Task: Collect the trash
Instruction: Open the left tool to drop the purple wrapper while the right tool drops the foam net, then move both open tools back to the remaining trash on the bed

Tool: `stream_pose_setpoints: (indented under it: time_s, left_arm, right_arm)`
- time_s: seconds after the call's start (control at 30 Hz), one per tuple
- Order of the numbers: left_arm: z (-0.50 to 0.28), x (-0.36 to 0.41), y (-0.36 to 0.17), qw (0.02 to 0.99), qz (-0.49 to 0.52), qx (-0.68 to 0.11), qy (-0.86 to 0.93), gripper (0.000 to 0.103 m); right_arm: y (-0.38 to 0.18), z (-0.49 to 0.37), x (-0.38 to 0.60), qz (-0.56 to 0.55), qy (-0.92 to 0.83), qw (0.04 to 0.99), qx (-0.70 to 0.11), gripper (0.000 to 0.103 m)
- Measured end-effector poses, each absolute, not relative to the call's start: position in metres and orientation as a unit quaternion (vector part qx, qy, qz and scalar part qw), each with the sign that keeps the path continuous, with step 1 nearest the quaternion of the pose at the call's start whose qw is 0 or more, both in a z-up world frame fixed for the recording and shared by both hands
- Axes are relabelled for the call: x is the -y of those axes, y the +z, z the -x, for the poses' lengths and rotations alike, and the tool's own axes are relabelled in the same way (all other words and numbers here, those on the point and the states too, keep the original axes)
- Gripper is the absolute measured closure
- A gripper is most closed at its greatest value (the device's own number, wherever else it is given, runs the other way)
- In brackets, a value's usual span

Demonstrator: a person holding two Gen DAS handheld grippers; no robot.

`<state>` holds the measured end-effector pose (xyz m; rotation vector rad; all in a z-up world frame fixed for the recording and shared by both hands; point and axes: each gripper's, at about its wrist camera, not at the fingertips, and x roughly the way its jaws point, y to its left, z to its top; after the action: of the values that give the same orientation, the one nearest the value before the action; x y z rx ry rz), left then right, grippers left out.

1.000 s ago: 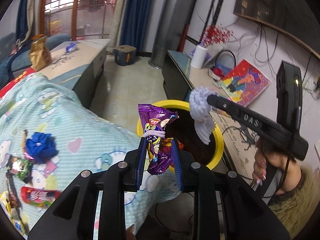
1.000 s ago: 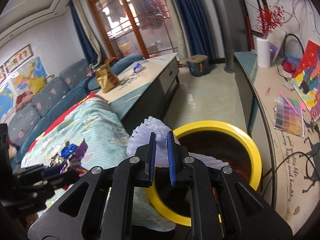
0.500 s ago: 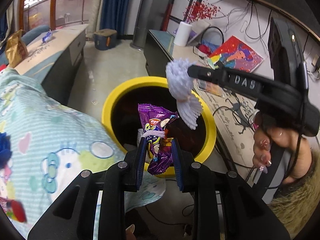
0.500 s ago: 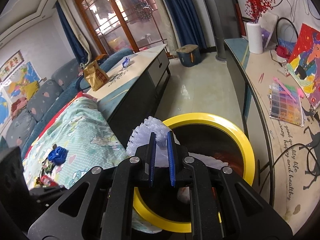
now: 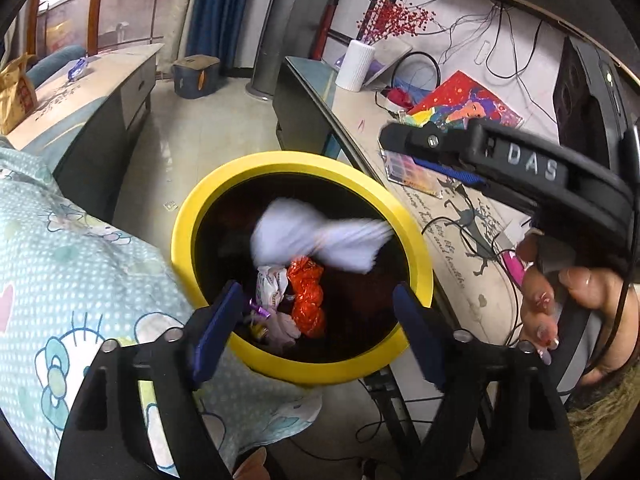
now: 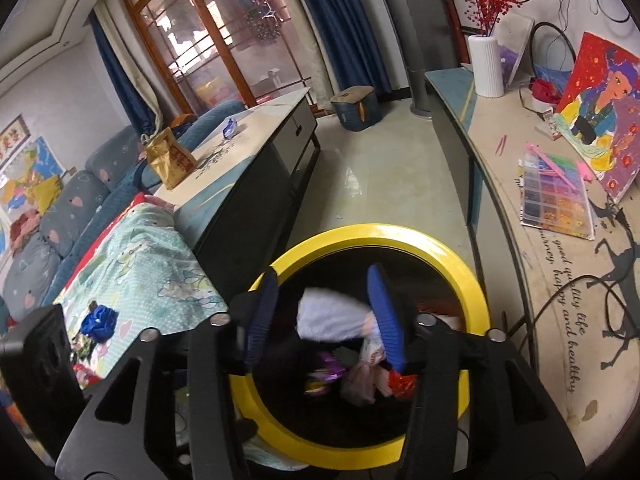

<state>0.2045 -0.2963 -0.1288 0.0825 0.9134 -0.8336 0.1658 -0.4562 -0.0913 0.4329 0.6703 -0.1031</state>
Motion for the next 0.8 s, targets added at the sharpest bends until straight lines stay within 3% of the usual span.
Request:
stream_pose_setpoints:
  time_s: [0.2,0.6,0.8]
  left_arm:
    - [-0.205,0.28,-0.121,0.83,-0.024,-0.425,-0.361,0.008]
    - [-0.198,0.242,-0.09,0.862,-0.008,-0.398,-0.314,0.006]
    - [-0.189,0.227,-0.075,0.875,-0.002,-0.381,-0.298,0.006]
  right_arm:
    - [-0.087,-0.153,0.452,-0.2,-0.064,0.924,-0.319,0.048]
    - [-0.072,-0.128,0.43,-0.154,-0.086,0.937,-0.301,0.031]
    - [-0.066,-0.116,0.426,-0.15,-0.089,0.94,-0.294,0.028]
